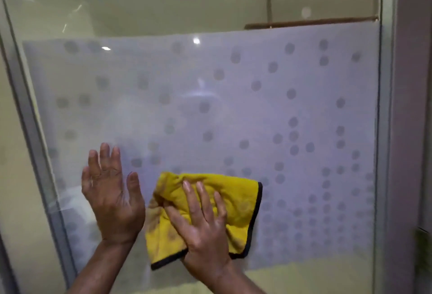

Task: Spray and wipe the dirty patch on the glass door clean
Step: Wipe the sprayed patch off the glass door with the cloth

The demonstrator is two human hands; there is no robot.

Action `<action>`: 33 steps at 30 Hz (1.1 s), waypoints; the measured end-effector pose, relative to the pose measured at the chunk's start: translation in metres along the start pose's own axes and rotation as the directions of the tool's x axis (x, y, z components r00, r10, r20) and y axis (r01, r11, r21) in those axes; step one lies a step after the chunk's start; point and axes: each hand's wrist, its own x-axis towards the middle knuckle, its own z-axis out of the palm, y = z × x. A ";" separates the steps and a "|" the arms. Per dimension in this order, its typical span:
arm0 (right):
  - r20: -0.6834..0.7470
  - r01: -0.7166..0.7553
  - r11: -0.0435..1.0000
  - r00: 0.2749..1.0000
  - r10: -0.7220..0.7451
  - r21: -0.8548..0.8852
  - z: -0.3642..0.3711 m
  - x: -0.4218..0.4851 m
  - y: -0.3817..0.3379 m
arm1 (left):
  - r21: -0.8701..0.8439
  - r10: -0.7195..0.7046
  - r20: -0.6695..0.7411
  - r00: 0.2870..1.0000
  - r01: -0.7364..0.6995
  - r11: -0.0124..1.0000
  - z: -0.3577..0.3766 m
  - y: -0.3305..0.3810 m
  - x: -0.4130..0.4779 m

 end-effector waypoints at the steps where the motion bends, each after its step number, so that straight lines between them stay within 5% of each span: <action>1: -0.021 -0.027 1.000 0.999 0.027 -0.004 0.001 -0.021 0.010 | 0.017 0.015 0.003 1.000 -0.016 1.000 0.000 0.000 0.000; 9: -0.290 -0.491 0.833 0.861 0.419 -0.255 -0.049 -0.083 0.158 | 0.095 0.027 0.020 0.999 -0.029 0.995 0.002 0.004 -0.003; 12: -0.422 -0.655 0.755 0.695 0.583 -0.034 -0.072 -0.007 0.186 | 0.117 0.022 0.031 0.999 -0.026 0.993 0.001 0.005 -0.002; 14: -0.456 -0.657 0.751 0.650 0.608 0.065 -0.086 0.058 0.194 | 0.120 0.009 0.043 0.999 -0.014 0.993 0.001 0.006 -0.002; 18: -0.486 -0.613 0.789 0.678 0.551 0.039 -0.087 0.178 0.173 | 0.114 -0.001 0.061 0.998 -0.006 0.993 0.000 0.007 -0.002; 23: -0.290 -0.198 0.979 0.941 0.176 -0.049 -0.059 0.237 0.066 | 0.121 -0.008 0.062 0.998 0.001 0.993 0.002 0.005 -0.002; 27: -0.145 0.014 1.000 0.989 -0.011 0.015 -0.033 0.186 0.012 | 0.106 0.005 0.040 0.999 -0.009 0.994 0.004 0.001 -0.004; 33: -0.047 0.102 0.994 0.994 -0.101 0.026 -0.006 0.041 0.006 | 0.181 0.067 0.028 0.997 -0.071 0.981 0.007 -0.009 -0.004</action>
